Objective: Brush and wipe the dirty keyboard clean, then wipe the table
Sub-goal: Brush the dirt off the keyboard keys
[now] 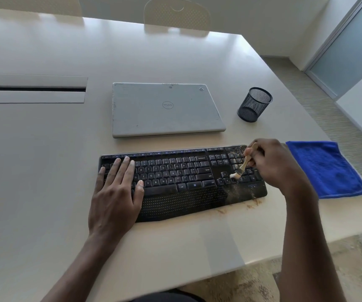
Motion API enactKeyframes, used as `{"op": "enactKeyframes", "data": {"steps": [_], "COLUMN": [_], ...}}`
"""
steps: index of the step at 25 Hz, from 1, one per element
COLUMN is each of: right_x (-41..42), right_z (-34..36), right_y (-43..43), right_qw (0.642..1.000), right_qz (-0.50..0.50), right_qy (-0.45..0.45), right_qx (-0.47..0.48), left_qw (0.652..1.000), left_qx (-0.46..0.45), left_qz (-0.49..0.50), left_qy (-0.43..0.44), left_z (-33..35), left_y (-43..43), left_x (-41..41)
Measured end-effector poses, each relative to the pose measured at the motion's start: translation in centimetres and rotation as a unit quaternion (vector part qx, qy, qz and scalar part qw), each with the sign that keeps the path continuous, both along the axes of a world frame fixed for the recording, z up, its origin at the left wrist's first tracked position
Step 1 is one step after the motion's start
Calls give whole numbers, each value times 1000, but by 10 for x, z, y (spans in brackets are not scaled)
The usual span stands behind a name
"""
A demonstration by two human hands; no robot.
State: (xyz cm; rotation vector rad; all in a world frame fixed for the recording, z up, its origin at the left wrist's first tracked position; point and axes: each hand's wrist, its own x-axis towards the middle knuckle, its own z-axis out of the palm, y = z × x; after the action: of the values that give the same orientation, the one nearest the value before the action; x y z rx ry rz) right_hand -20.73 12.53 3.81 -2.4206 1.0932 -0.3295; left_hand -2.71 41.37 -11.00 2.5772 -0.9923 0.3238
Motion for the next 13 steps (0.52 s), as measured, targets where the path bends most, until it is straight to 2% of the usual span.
{"op": "enactKeyframes", "data": {"steps": [5, 10, 13], "right_x": [7, 6, 4], "right_z": [-4, -14, -4], "right_y": [34, 39, 40], "right_qw": [993, 997, 994], "right_qz": [-8, 49, 78], "right_qy": [-115, -60, -67], "right_qx": [-24, -8, -27], "left_qw": [1000, 1000, 1000], "left_qx": [2, 3, 2], "left_qz": [1, 0, -1], "left_qy": [1, 1, 2], "left_z": [0, -1, -1], "left_y": [0, 1, 1], "left_x": [0, 0, 0]}}
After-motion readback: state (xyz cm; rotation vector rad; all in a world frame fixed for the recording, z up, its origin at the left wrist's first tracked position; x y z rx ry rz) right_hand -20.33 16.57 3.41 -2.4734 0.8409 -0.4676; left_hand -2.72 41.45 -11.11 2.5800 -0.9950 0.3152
